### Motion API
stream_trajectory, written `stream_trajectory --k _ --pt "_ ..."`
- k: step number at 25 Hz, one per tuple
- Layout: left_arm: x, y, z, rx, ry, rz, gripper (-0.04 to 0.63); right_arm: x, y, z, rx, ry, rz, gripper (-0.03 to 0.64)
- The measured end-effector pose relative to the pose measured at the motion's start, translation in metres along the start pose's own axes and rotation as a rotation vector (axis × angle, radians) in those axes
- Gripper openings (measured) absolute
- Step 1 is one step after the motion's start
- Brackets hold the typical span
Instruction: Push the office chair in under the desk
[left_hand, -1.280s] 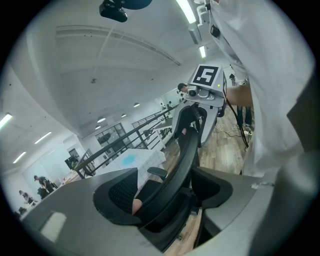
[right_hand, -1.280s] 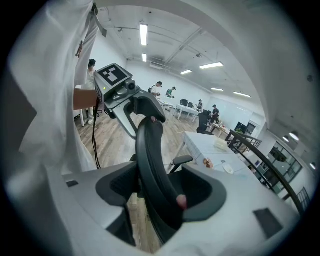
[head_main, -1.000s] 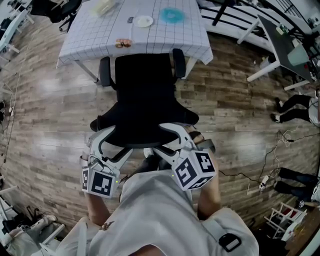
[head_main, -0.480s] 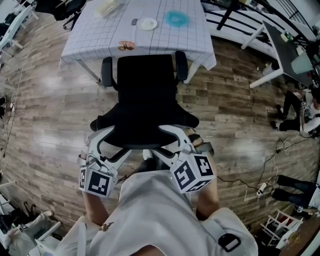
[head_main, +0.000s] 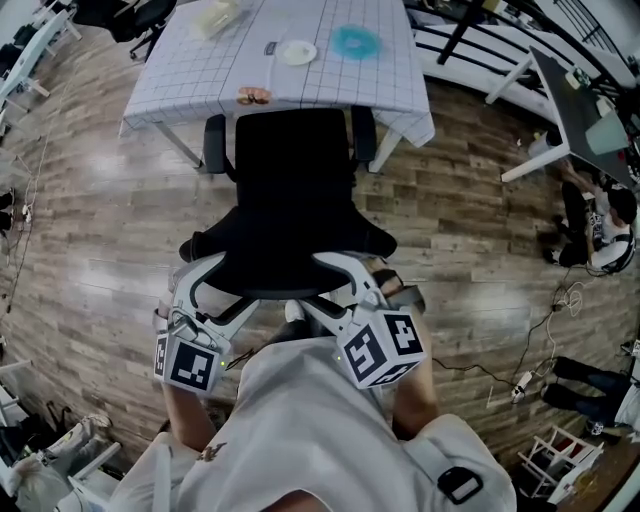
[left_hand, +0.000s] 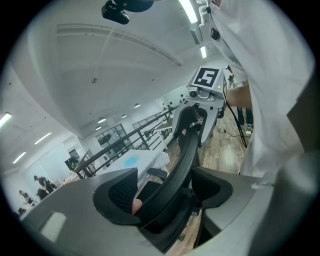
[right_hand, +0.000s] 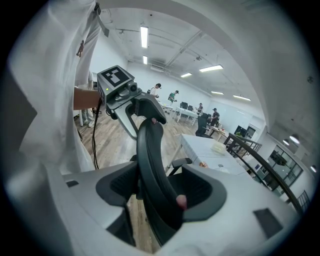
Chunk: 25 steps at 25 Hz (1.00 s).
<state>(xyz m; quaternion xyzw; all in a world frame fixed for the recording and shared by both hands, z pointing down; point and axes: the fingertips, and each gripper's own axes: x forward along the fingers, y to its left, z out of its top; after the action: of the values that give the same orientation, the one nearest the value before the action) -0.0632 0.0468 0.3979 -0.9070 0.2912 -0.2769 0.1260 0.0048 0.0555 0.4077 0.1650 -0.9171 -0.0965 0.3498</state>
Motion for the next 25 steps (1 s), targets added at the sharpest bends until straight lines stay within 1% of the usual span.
stream_trajectory --k 9,18,25 --pt "0.007 0.012 0.000 -0.013 -0.004 0.000 0.339 0.004 -0.013 0.001 0.002 -0.008 0.016 0.276" --pt "0.014 0.027 -0.007 -0.013 0.006 -0.010 0.339 0.017 -0.025 0.001 0.001 0.015 0.019 0.275" --pt "0.021 0.044 -0.013 -0.010 0.007 -0.018 0.339 0.028 -0.040 0.005 0.004 0.017 0.001 0.273"
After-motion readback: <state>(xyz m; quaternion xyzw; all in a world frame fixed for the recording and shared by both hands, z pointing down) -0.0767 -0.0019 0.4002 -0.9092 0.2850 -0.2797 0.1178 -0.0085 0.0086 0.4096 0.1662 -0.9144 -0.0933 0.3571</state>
